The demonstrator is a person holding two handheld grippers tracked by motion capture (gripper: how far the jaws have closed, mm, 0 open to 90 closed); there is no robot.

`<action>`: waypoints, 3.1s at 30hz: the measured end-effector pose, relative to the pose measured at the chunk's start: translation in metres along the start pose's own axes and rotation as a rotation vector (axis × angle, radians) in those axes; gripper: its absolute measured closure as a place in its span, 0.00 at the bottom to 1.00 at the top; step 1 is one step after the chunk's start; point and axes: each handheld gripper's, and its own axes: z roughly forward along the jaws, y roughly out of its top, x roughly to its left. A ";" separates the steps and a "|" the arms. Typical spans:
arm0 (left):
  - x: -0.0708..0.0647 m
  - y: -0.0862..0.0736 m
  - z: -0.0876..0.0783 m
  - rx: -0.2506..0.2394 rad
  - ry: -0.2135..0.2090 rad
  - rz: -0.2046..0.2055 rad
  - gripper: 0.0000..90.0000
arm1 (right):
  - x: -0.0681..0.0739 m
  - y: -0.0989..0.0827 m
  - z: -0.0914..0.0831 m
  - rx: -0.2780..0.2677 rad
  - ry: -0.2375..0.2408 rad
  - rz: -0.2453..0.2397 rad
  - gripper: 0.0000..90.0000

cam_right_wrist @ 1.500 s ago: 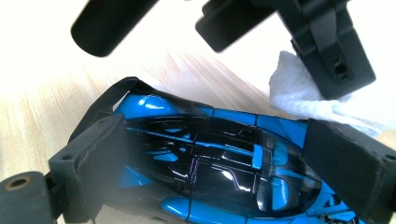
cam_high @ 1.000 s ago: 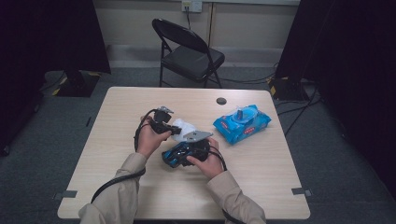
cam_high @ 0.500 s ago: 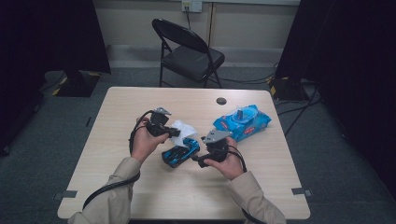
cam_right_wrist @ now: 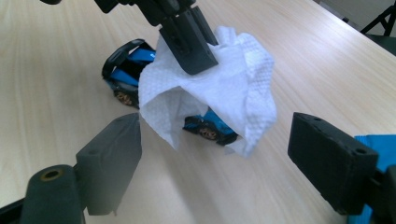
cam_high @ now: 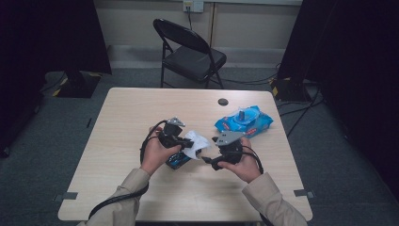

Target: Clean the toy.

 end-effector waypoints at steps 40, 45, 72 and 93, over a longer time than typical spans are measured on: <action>-0.055 -0.026 0.027 0.052 -0.030 0.152 0.54 | 0.017 -0.063 -0.011 -0.020 0.056 0.130 0.33; -0.039 -0.023 0.014 0.033 0.034 0.144 0.39 | 0.018 -0.063 -0.005 -0.022 0.061 0.142 0.32; 0.014 -0.005 0.047 0.123 0.154 0.062 0.19 | 0.019 -0.071 0.003 0.027 0.072 0.159 0.30; 0.019 -0.009 0.067 0.168 0.175 0.039 0.18 | 0.019 -0.073 0.004 0.036 0.080 0.160 0.30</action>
